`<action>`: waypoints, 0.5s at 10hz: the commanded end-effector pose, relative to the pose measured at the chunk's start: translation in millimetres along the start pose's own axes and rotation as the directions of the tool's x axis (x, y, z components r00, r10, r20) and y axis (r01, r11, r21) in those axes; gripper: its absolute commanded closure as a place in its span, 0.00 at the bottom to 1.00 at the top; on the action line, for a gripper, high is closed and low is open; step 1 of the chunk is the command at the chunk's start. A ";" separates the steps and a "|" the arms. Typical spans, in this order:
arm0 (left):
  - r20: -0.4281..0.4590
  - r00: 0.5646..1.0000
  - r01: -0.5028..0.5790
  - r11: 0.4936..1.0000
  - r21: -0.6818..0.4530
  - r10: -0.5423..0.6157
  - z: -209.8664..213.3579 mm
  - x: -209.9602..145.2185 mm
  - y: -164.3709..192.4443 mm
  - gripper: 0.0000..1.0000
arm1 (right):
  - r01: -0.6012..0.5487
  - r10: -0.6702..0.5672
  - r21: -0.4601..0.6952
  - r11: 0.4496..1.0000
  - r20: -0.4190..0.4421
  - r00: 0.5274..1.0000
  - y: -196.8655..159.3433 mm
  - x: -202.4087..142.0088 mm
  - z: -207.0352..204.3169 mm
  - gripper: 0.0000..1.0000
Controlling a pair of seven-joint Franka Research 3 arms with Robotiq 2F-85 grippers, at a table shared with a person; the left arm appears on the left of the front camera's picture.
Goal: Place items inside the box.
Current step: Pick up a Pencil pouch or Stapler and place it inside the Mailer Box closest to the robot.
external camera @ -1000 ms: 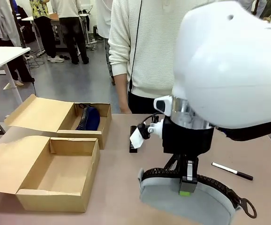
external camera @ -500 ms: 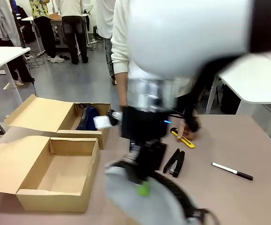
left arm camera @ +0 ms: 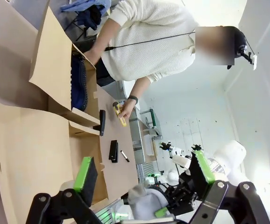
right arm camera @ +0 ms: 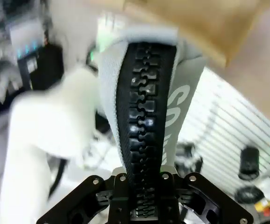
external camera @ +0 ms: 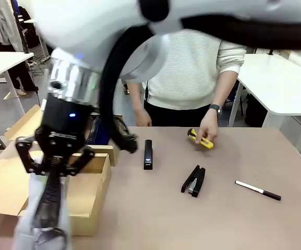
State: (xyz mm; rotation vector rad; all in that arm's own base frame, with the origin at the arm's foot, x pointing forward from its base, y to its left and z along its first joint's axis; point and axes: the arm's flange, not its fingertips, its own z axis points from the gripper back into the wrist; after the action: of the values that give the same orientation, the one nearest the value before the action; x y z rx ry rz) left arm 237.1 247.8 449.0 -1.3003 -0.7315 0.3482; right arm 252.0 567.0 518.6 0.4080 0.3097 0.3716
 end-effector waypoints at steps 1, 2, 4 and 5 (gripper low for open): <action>0.010 1.000 0.017 1.000 -0.019 -0.016 -0.6 -0.7 -1.0 0.00 | 0.118 -0.101 -0.095 0.988 0.168 0.981 22.4 28.1 -18.8 0.91; 0.010 1.000 0.017 1.000 -0.019 -0.016 -0.6 -0.7 -1.0 0.00 | 0.163 -0.128 -0.110 0.981 0.273 0.954 24.5 38.4 -24.6 0.91; 0.010 1.000 0.017 1.000 -0.019 -0.016 -0.6 -0.7 -1.0 0.00 | 0.033 -0.030 -0.024 0.999 0.084 0.996 8.1 14.7 -12.4 0.91; 0.010 1.000 0.017 1.000 -0.019 -0.016 -0.6 -0.7 -1.0 0.00 | 0.073 -0.062 -0.057 0.996 0.176 0.982 8.9 31.9 -27.5 0.91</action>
State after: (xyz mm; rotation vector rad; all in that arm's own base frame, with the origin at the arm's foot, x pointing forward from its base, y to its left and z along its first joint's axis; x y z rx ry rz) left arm 237.1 247.9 449.0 -1.3002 -0.7316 0.3483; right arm 263.7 594.6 495.6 0.3683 0.1704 0.2885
